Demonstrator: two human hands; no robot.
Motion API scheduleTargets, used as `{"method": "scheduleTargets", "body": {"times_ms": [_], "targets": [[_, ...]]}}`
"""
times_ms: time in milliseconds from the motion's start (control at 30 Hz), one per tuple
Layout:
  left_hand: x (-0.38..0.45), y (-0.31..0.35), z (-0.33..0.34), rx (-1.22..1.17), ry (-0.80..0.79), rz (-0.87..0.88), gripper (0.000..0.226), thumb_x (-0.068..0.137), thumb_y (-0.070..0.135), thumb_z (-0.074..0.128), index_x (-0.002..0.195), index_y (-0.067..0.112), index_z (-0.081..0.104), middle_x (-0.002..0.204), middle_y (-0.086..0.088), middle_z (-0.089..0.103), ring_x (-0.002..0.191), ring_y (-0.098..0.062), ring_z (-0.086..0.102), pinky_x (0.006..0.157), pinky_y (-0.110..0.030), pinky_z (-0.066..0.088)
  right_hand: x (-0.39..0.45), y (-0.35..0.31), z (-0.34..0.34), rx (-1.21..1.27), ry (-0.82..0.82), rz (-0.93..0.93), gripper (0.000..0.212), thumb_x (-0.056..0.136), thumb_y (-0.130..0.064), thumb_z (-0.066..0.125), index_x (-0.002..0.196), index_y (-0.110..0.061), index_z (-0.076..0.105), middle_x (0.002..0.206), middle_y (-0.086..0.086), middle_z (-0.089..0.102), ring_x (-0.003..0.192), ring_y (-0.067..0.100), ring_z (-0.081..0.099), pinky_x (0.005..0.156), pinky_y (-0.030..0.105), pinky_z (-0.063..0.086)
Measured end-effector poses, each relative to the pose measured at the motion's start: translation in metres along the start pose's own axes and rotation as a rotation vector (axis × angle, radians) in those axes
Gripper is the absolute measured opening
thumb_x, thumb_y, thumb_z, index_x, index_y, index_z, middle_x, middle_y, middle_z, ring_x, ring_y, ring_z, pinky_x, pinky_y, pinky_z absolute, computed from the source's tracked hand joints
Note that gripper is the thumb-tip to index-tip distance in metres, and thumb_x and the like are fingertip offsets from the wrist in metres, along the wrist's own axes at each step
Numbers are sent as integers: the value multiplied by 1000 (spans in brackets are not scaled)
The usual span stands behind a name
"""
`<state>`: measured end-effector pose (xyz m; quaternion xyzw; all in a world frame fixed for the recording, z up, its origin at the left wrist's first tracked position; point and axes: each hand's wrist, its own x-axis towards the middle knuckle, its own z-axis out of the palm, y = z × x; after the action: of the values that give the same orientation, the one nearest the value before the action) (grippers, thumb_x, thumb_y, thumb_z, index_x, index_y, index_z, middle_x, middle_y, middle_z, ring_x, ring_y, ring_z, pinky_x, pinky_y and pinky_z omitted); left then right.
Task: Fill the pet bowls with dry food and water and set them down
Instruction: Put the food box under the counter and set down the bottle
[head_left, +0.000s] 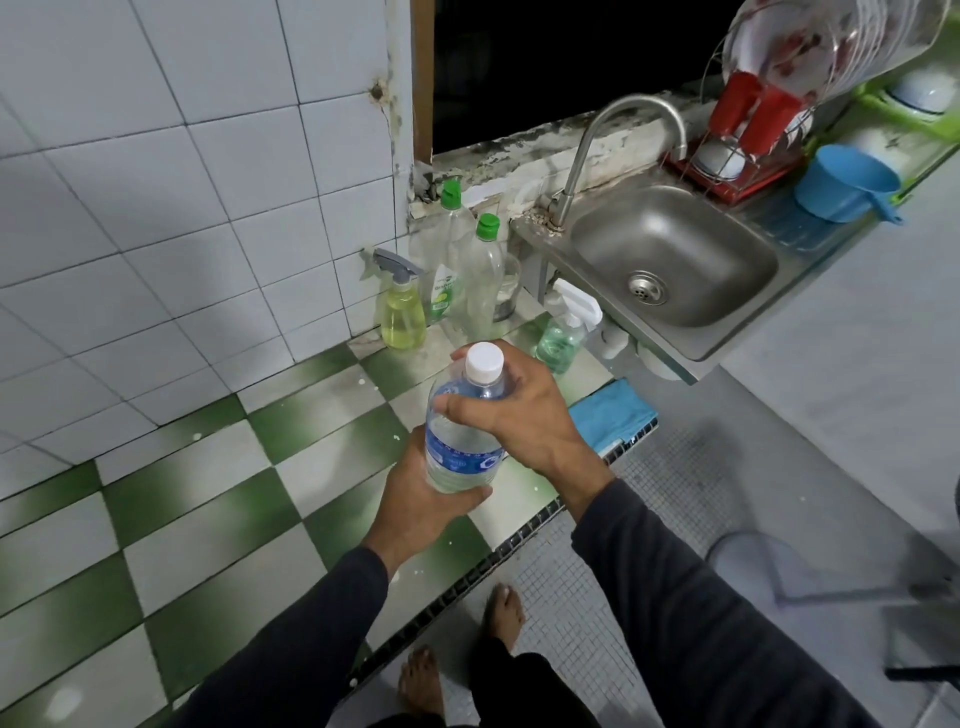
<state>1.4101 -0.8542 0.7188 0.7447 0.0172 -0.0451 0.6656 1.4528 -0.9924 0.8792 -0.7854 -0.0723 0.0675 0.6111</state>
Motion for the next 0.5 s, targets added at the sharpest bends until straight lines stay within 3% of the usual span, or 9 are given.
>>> {"method": "scheduleTargets", "body": {"times_ms": [100,267,333,500], "targets": [[-17,3,-1,-6,20,7,95,64,35,100,143,37,47,132,7,68,119,-17,68,95,-43,59,-16,-8,5,-23,-7,-13,38,65,-39,89,97,-33,67,91,-14,72,85,5,70,68,13,53],[-49,10,-1,3,37,28,90,63,43,99,137,49,49,129,13,69,115,-10,69,89,-30,61,-41,-12,10,-34,-2,-32,39,65,-36,90,96,-27,69,94,-5,72,89,13,70,78,30,60],[-62,12,0,-4,51,31,90,63,41,100,136,50,49,129,12,69,115,-9,69,88,-26,61,-53,-13,11,-30,-8,-35,38,67,-33,91,97,-25,69,96,-2,72,90,14,70,79,32,59],[-101,16,5,2,105,43,96,62,40,100,141,38,47,134,8,67,120,-17,67,98,-46,57,-89,-20,13,15,-61,-53,35,71,-23,91,97,-17,68,88,-3,74,80,7,69,72,23,57]]}}
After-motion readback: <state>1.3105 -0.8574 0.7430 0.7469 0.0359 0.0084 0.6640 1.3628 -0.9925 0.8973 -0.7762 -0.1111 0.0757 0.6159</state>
